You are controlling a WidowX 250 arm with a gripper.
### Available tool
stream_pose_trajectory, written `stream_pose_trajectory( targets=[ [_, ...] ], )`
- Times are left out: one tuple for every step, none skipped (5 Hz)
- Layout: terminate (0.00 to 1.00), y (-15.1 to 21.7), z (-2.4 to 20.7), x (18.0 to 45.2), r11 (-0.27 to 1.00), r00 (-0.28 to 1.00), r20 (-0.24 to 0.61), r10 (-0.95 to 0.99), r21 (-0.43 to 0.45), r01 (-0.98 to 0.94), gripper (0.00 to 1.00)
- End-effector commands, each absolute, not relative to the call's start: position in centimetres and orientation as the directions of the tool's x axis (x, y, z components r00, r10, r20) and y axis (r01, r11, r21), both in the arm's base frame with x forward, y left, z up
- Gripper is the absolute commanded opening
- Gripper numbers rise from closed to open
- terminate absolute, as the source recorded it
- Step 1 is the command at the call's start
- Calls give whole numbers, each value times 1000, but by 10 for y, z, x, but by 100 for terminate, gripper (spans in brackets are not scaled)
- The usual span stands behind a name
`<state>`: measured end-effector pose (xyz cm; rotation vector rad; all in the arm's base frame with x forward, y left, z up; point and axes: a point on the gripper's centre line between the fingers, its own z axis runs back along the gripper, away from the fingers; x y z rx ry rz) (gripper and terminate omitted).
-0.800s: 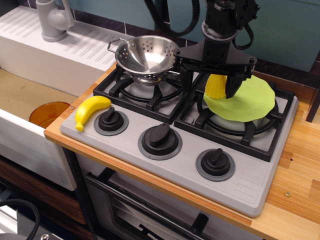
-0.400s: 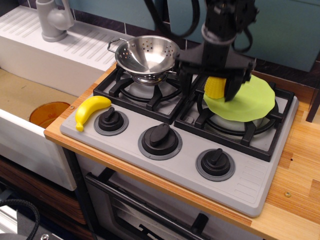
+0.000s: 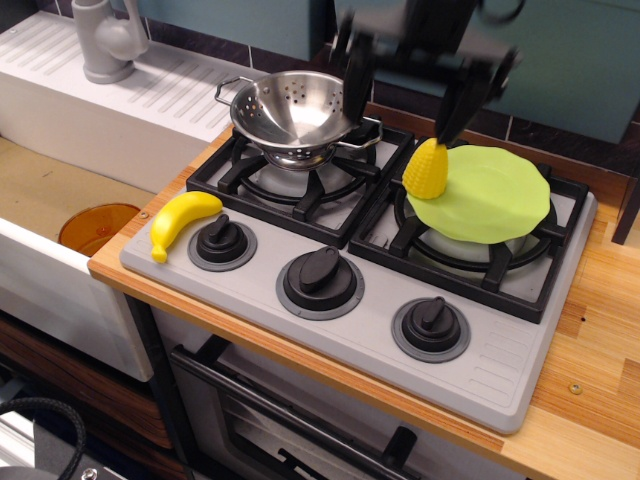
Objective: End effector transition from object to object
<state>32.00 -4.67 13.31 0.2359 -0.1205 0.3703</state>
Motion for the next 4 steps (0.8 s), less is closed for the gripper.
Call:
stream_pose_trajectory(
  targets=[
    [0,-29,178,305,912,931,174,321,207,-354,100],
    [0,17,172,296,949,950,217,225,172,-264,100],
    [0,49,159,301,964,947,275,165,159,-214,100],
    [0,74,151,311,973,943,309,121,152,-175,100]
  ],
)
